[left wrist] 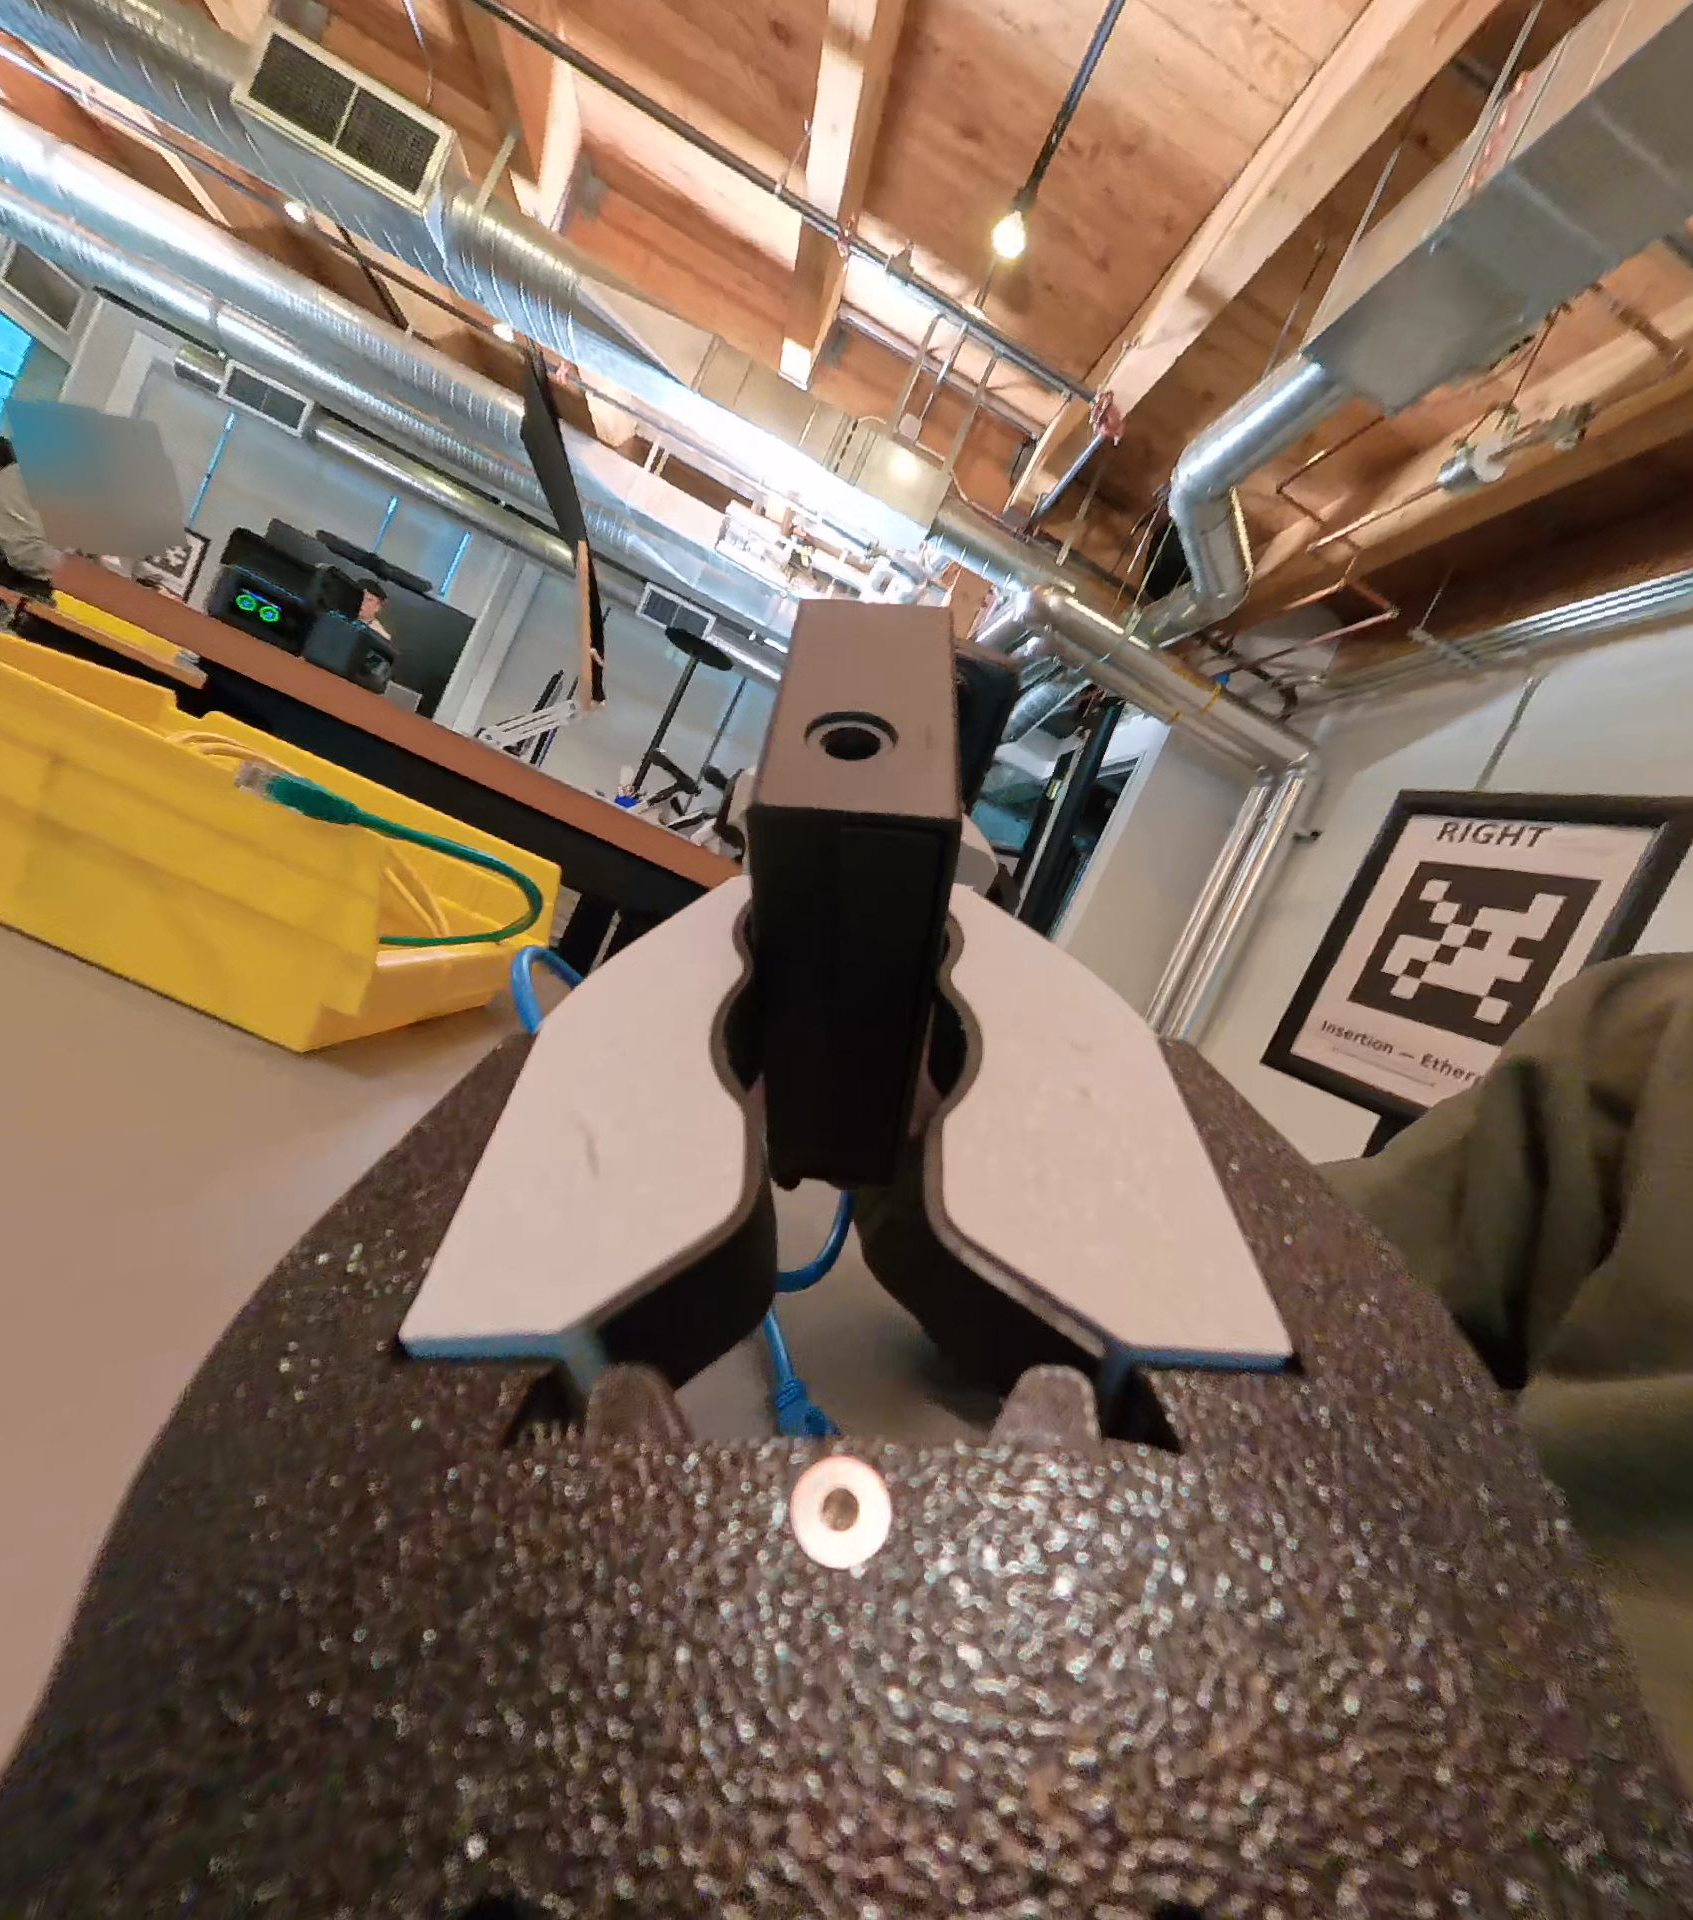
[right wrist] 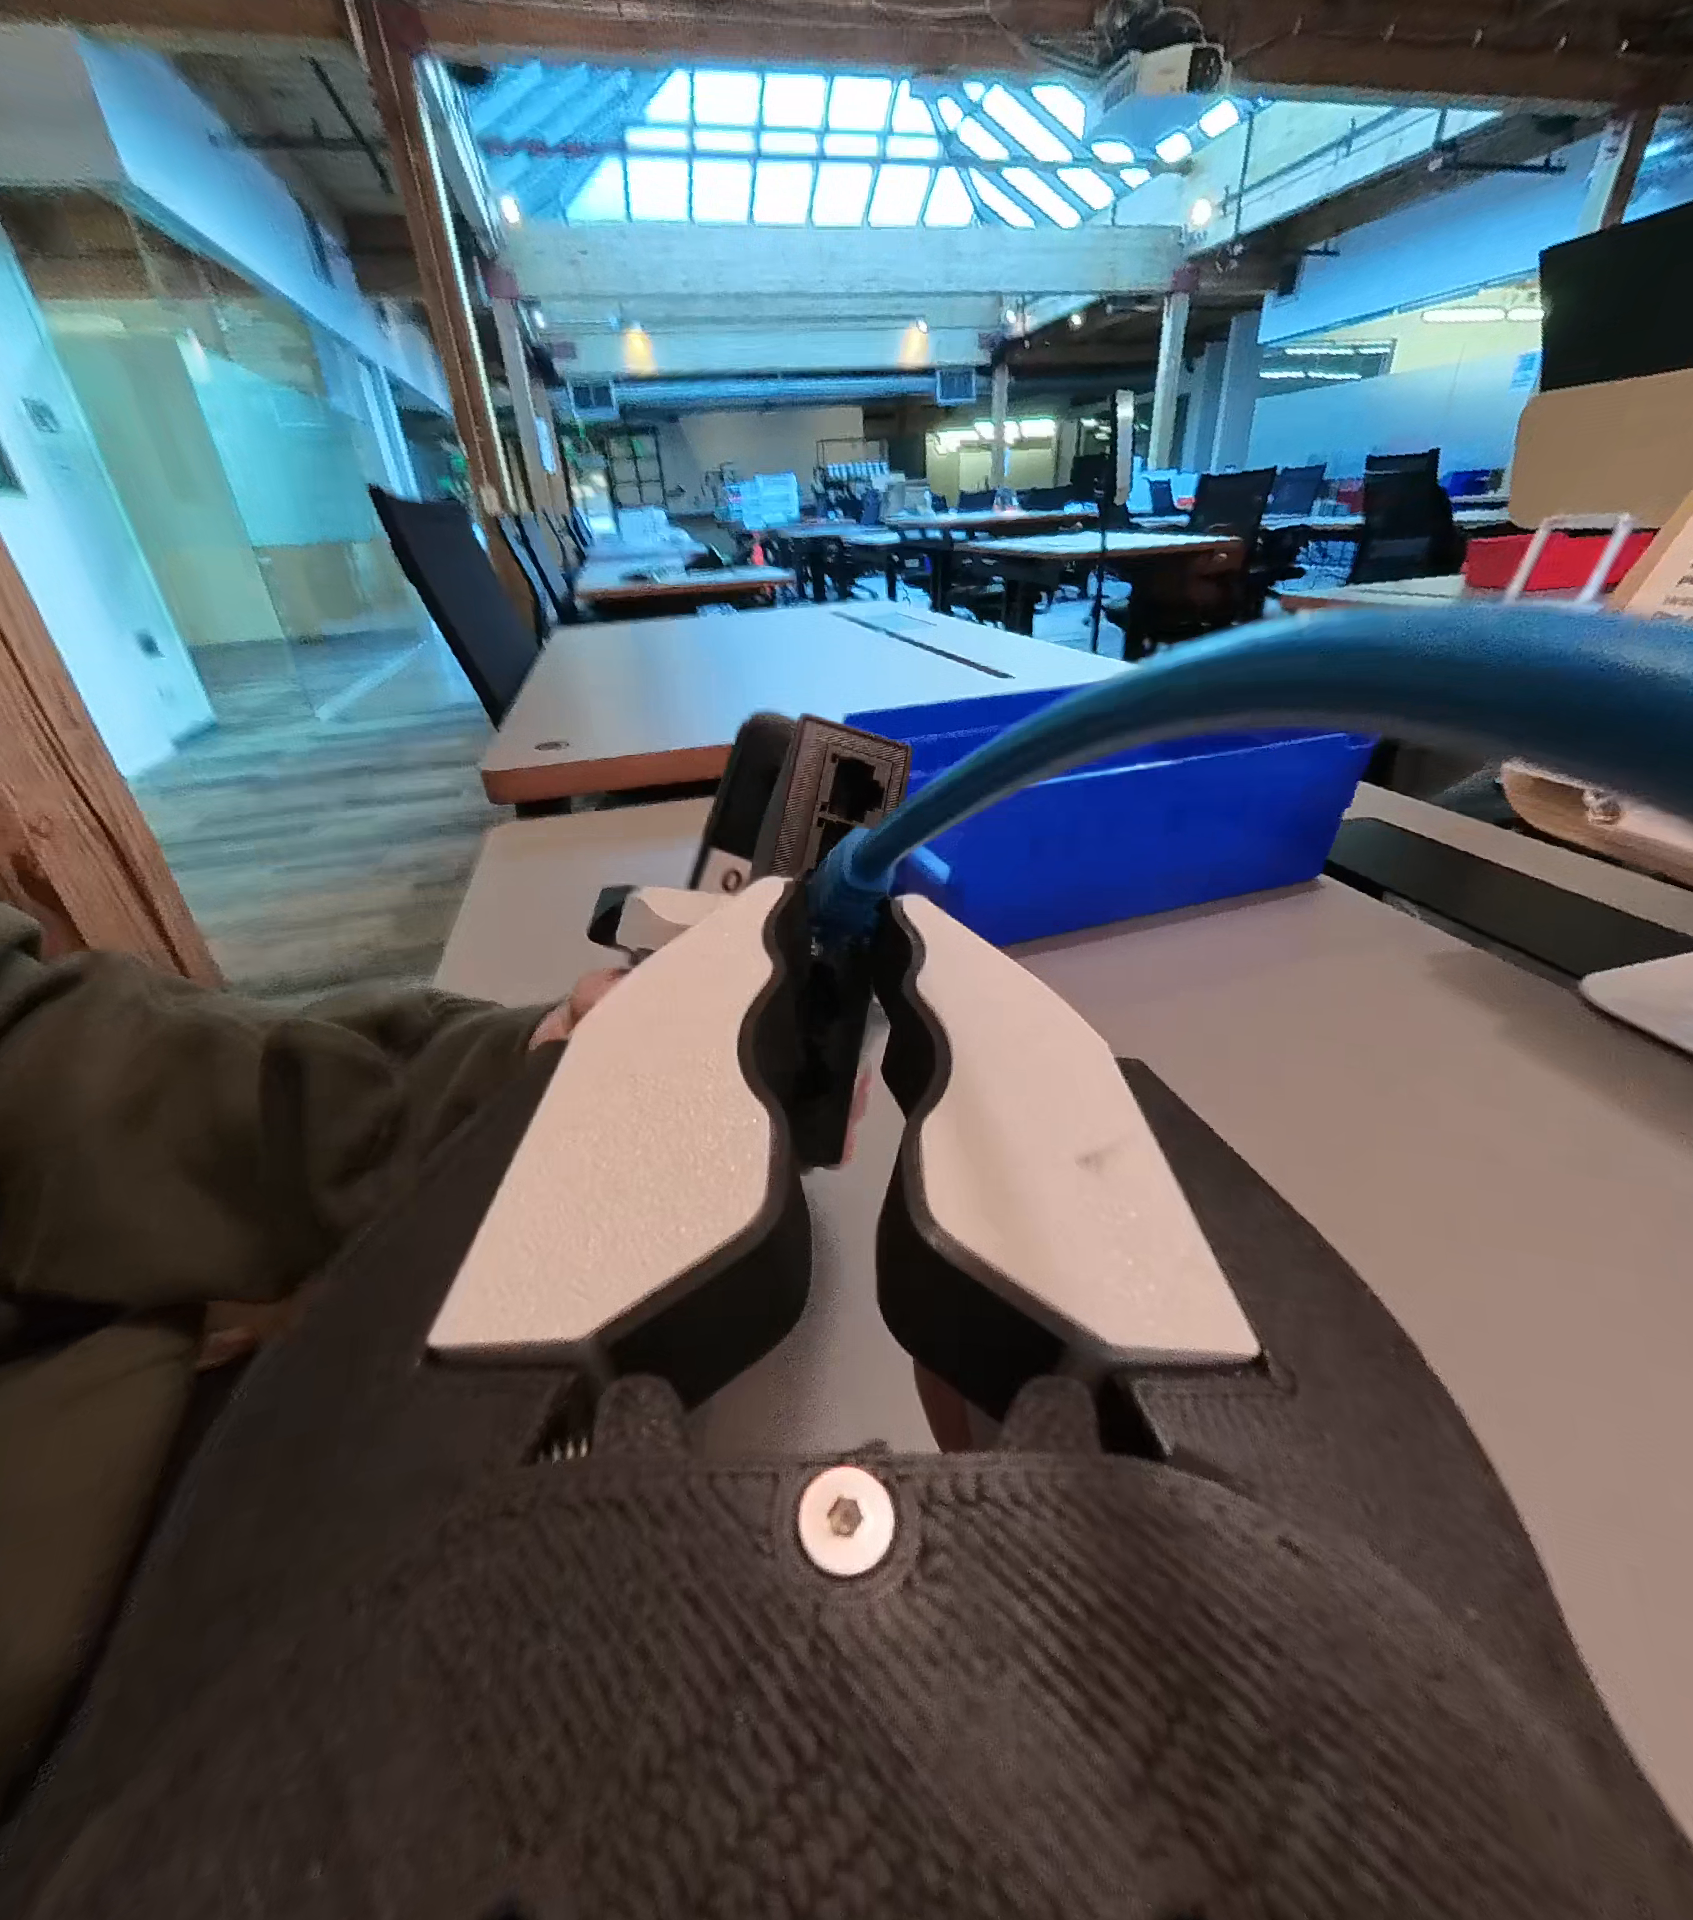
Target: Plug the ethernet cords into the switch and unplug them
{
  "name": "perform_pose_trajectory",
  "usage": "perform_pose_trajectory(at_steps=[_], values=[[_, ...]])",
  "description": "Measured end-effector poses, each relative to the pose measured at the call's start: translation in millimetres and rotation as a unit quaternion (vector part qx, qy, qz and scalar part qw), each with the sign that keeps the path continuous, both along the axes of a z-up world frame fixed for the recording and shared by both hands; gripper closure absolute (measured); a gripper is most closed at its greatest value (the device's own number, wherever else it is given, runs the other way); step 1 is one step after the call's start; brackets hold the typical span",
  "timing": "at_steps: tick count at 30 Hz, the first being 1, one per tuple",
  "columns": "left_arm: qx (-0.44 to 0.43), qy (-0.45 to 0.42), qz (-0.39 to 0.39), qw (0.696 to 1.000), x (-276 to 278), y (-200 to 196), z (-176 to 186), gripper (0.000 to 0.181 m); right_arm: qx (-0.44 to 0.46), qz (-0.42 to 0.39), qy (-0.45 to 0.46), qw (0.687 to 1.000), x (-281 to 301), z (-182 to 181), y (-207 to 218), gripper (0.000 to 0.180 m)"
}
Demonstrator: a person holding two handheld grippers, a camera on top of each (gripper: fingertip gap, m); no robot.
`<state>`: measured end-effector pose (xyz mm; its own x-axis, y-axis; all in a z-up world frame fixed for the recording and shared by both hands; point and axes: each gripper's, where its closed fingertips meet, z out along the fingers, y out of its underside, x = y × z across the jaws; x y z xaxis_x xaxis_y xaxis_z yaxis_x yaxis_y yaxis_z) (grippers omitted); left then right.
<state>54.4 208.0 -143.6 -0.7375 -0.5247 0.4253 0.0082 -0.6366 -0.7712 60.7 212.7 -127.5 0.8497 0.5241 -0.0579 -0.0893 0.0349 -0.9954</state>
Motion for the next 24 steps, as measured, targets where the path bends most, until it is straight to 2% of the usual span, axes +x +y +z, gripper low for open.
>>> perform_pose_trajectory(at_steps=[6, 9, 12, 17, 20, 22, 24], values=[[-0.037, 0.009, 0.002, 0.999, 3, 5, 0, 0.153, -0.012, 0.004, 0.030, 0.999, 3, -1, 5, 0.166], [-0.066, 0.025, -0.010, 0.997, 5, 8, -1, 0.153, -0.030, -0.002, -0.002, 1.000, 6, -2, 10, 0.165], [-0.051, 0.014, 0.014, 0.999, 4, 11, 3, 0.153, -0.031, 0.003, -0.005, 0.999, 6, 1, 13, 0.165], [-0.102, 0.025, -0.027, 0.994, 2, 13, 2, 0.152, -0.054, 0.010, -0.032, 0.998, 6, 0, 18, 0.164], [-0.038, 0.020, 0.016, 0.999, 6, 10, 1, 0.153, -0.066, 0.016, -0.039, 0.997, 9, 0, 15, 0.165], [0.003, -0.013, 0.059, 0.998, 3, 11, 5, 0.153, -0.056, 0.030, -0.002, 0.998, 5, 6, 15, 0.165], [0.006, -0.027, 0.063, 0.998, 0, 13, 8, 0.153, -0.051, 0.048, 0.034, 0.997, -1, 10, 15, 0.166]])
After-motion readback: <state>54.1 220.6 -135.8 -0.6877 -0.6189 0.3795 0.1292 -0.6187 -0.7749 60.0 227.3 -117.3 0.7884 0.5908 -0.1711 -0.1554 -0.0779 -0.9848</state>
